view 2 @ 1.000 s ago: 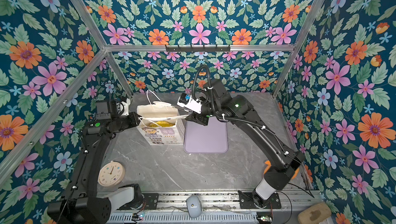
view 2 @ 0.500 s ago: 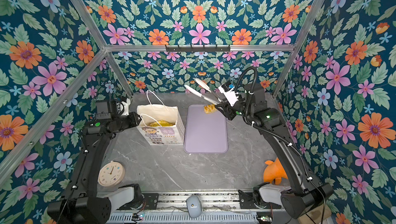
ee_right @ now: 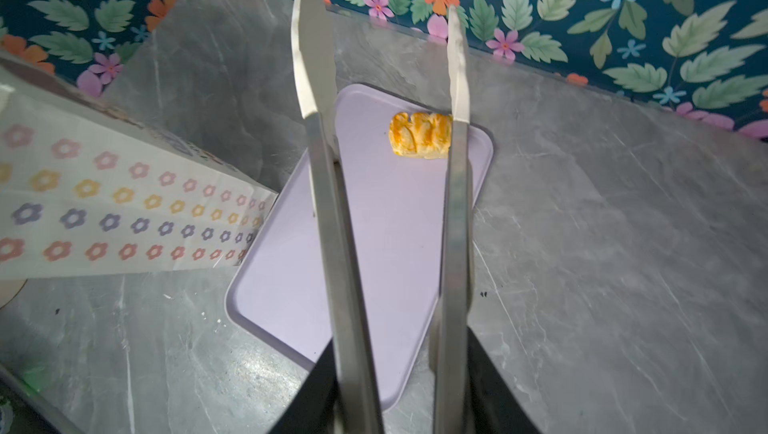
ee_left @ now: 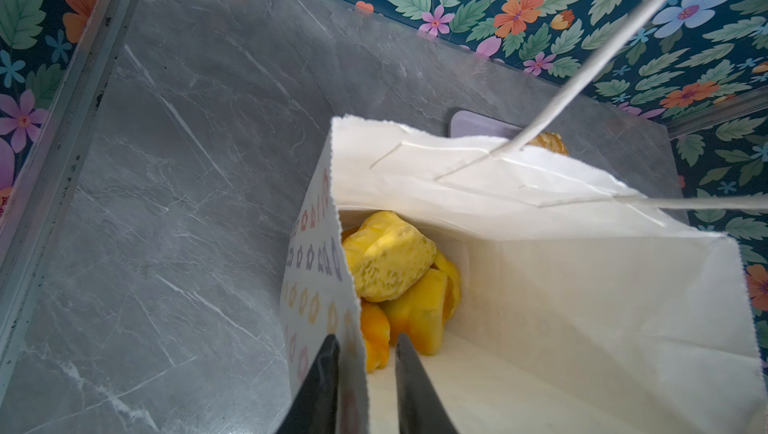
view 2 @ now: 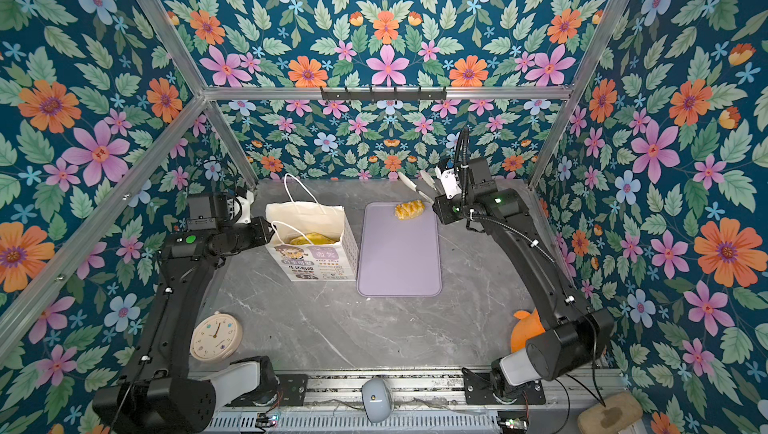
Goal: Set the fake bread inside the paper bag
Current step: 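Move the tongs with the right gripper back over the lavender tray, then lower the open tongs around the sugar-coated twisted bun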
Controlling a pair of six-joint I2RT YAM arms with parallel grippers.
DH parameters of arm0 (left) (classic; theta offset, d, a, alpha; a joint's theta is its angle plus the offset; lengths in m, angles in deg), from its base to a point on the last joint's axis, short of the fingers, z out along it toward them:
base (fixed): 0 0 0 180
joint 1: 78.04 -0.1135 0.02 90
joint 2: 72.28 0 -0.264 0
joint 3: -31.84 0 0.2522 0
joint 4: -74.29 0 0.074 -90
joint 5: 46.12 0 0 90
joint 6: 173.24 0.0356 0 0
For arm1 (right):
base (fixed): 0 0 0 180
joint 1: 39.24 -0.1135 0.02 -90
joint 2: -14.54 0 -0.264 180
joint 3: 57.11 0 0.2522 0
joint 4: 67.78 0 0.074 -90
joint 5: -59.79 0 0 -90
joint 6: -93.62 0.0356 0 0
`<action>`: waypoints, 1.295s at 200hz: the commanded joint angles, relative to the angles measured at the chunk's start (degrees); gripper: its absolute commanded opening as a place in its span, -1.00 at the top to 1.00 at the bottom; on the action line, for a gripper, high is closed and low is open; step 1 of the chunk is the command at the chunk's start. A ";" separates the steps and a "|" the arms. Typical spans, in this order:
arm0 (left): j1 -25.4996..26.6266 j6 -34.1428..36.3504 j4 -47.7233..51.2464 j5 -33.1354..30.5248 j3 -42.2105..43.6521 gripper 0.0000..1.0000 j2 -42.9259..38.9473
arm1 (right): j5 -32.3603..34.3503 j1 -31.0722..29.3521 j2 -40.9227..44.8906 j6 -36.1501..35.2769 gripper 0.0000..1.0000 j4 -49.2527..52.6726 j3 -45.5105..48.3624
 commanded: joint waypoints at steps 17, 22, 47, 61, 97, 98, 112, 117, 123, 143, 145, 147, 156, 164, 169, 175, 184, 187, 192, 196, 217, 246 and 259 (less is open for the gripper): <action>0.05 0.24 -0.47 -0.10 0.35 0.48 -0.20 | 3.62 -0.04 -6.80 8.35 0.22 8.11 -6.25; 0.03 0.22 -0.43 -0.14 0.35 0.48 -0.33 | 3.70 -0.04 -7.94 9.27 0.22 8.76 -7.02; 0.03 0.13 -0.47 -0.10 0.35 0.48 -0.55 | 2.79 -0.68 -14.12 13.64 0.22 12.01 -11.61; 0.13 0.11 -0.46 0.04 0.44 0.48 -0.56 | 3.24 -1.69 -17.45 15.40 0.22 13.60 -14.20; 0.33 -0.13 -0.42 -0.05 1.19 0.48 -1.01 | 1.97 -4.19 -24.64 17.65 0.25 15.62 -20.10; 0.31 -0.13 -0.42 -0.10 1.17 0.48 -1.05 | 1.91 -4.23 -24.82 17.74 0.25 15.58 -20.25; 0.43 -0.17 -0.42 -0.14 1.41 0.48 -1.28 | 1.36 -4.69 -27.00 18.45 0.26 15.44 -22.22; 0.39 -0.25 -0.48 -0.04 1.44 0.48 -1.26 | 1.14 -4.75 -27.81 18.74 0.26 15.19 -22.98; 0.41 -0.34 -0.51 0.02 1.49 0.48 -1.36 | 0.80 -4.79 -28.85 19.05 0.27 14.85 -24.00; 0.59 -0.65 -0.91 0.99 1.48 0.48 -1.38 | 0.28 -4.88 -31.86 20.01 0.28 14.14 -27.72; 0.61 -0.72 -0.97 1.06 1.47 0.48 -1.42 | 0.24 -4.88 -32.32 20.16 0.28 14.12 -28.20; 0.64 -0.74 -1.01 1.08 1.49 0.48 -1.39 | 0.26 -4.88 -32.52 20.22 0.28 14.13 -28.48; 0.65 -0.75 -1.03 1.09 1.34 0.48 -1.26 | -0.05 -4.85 -34.14 20.53 0.29 14.45 -30.50; 0.77 -0.74 -1.03 1.00 1.36 0.48 -1.29 | -0.31 -4.84 -35.78 20.48 0.30 15.11 -32.76; 0.74 -0.75 -1.02 1.00 1.27 0.48 -1.34 | -0.29 -4.86 -36.69 20.56 0.30 15.38 -33.91; 0.74 -0.75 -1.05 0.98 1.30 0.48 -1.37 | -0.26 -4.82 -37.79 20.72 0.30 15.95 -35.45; 0.74 -0.74 -1.03 0.82 1.32 0.48 -1.28 | -0.39 -4.87 -39.37 20.83 0.31 16.78 -37.66; 0.74 -0.75 -1.08 0.83 1.32 0.48 -1.28 | -0.66 -4.98 -39.95 20.88 0.31 17.05 -38.31; 0.77 -0.75 -1.05 0.82 1.32 0.48 -1.32 | -0.89 -4.97 -40.68 20.97 0.32 17.47 -39.26; 0.79 -0.75 -1.09 0.84 1.25 0.48 -1.30 | -1.02 -4.95 -41.37 20.92 0.32 17.78 -40.22; 0.74 -0.75 -1.18 0.84 1.58 0.48 -1.19 | -1.68 -5.12 -43.93 21.29 0.33 18.63 -43.22; 0.84 -0.78 -1.20 0.91 1.67 0.48 -1.16 | -2.63 -5.11 -46.01 22.02 0.33 18.57 -44.56; 0.83 -0.83 -1.20 0.83 1.58 0.48 -1.16 | -2.73 -5.12 -46.75 22.26 0.33 18.68 -44.92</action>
